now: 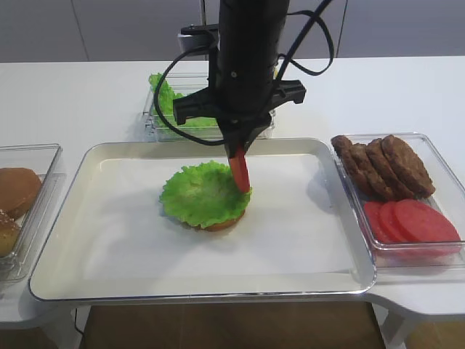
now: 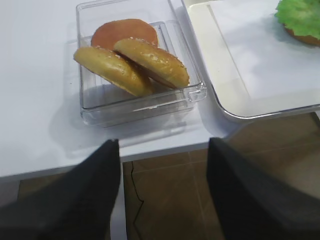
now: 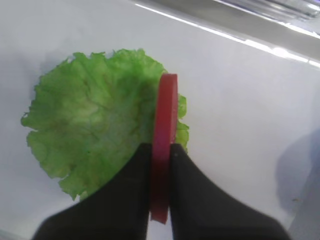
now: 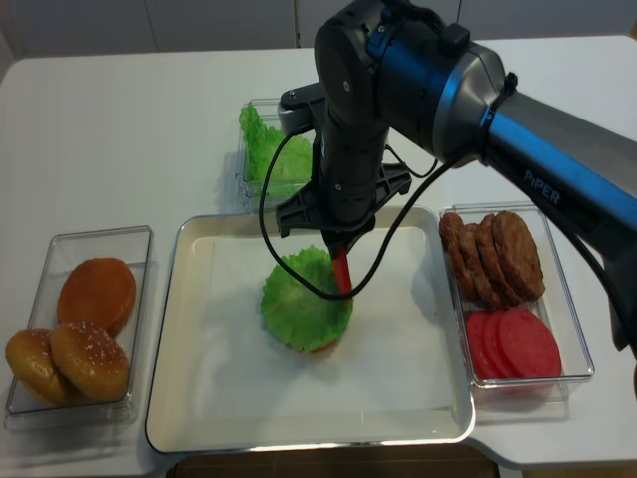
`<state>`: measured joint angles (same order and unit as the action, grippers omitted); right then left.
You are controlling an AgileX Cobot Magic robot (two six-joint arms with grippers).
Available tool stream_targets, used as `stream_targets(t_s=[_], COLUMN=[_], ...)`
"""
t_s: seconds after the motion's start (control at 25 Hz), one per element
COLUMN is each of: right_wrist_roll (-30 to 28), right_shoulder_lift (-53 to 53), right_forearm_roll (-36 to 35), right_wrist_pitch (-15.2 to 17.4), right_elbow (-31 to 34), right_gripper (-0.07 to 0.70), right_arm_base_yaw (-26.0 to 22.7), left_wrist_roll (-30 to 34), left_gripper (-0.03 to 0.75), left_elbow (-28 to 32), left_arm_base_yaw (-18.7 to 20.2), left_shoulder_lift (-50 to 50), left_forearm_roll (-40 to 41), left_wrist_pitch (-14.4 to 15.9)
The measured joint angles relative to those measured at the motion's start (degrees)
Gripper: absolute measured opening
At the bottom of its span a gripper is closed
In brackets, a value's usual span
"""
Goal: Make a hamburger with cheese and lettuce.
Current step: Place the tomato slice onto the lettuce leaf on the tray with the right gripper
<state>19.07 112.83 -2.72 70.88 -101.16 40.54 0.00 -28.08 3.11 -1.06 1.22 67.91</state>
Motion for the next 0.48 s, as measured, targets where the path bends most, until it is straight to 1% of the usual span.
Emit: stream_targets(t_s=[0.48], right_wrist_roll=[0.0], right_shoulder_lift=[0.0], right_forearm_roll=[-0.56], right_wrist_pitch=[0.0], right_elbow=[0.0], right_gripper=[0.095], right_arm_base_yaw=[0.0], left_wrist_roll=[0.0], left_gripper=[0.414], left_elbow=[0.0], left_arm_base_yaw=[0.0], left_shoulder_lift=[0.0], left_forearm_roll=[0.0], left_wrist_pitch=[0.0])
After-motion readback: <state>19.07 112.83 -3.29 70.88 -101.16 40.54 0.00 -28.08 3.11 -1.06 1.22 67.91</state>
